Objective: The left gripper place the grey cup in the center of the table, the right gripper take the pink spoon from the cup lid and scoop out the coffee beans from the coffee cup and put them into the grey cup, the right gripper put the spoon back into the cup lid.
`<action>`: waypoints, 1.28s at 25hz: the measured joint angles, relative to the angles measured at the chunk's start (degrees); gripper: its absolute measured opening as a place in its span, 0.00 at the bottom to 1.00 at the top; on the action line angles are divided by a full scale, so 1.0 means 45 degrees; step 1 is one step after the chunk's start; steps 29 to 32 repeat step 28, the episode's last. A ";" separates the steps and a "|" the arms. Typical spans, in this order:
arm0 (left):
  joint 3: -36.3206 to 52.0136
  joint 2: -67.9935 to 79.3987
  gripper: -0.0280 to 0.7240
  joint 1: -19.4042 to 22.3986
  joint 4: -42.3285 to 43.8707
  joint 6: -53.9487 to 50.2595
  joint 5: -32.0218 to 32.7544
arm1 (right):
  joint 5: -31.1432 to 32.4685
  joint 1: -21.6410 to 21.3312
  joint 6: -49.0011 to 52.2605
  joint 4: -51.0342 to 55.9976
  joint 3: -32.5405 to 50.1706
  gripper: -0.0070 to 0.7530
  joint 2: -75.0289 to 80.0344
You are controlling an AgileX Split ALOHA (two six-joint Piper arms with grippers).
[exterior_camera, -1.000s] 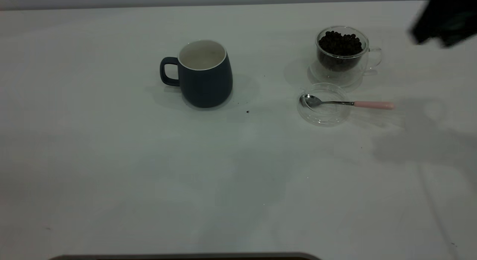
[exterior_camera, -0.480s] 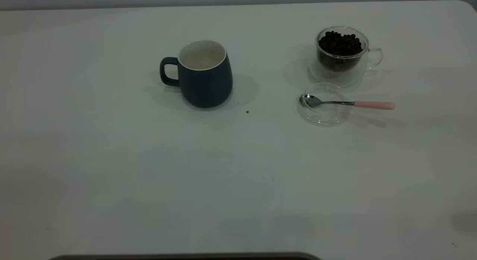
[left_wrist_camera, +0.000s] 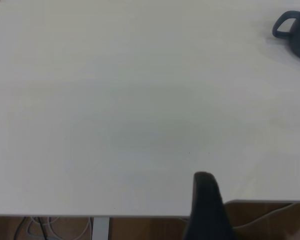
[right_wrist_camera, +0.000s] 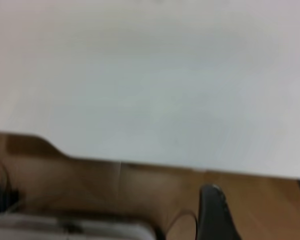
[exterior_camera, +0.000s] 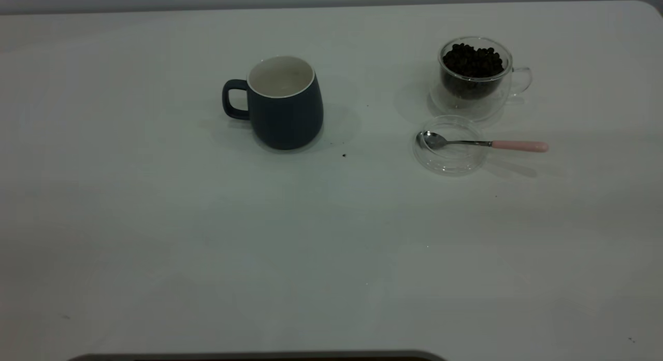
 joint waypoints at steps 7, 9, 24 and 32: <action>0.0000 0.0000 0.79 0.0000 0.0000 0.0000 0.0000 | 0.0171 0.0000 0.0000 0.0010 0.0000 0.64 -0.2908; 0.0000 0.0000 0.79 0.0000 0.0000 0.0000 0.0000 | 0.0223 0.0000 0.0000 0.0010 0.0000 0.64 -0.3716; 0.0000 0.0000 0.79 0.0000 0.0000 0.0000 0.0000 | 0.0328 0.0080 -0.0013 0.0013 0.0000 0.64 -0.4757; 0.0000 0.0000 0.79 0.0000 0.0000 0.0000 0.0000 | 0.0328 0.0080 -0.0013 0.0013 0.0000 0.64 -0.4757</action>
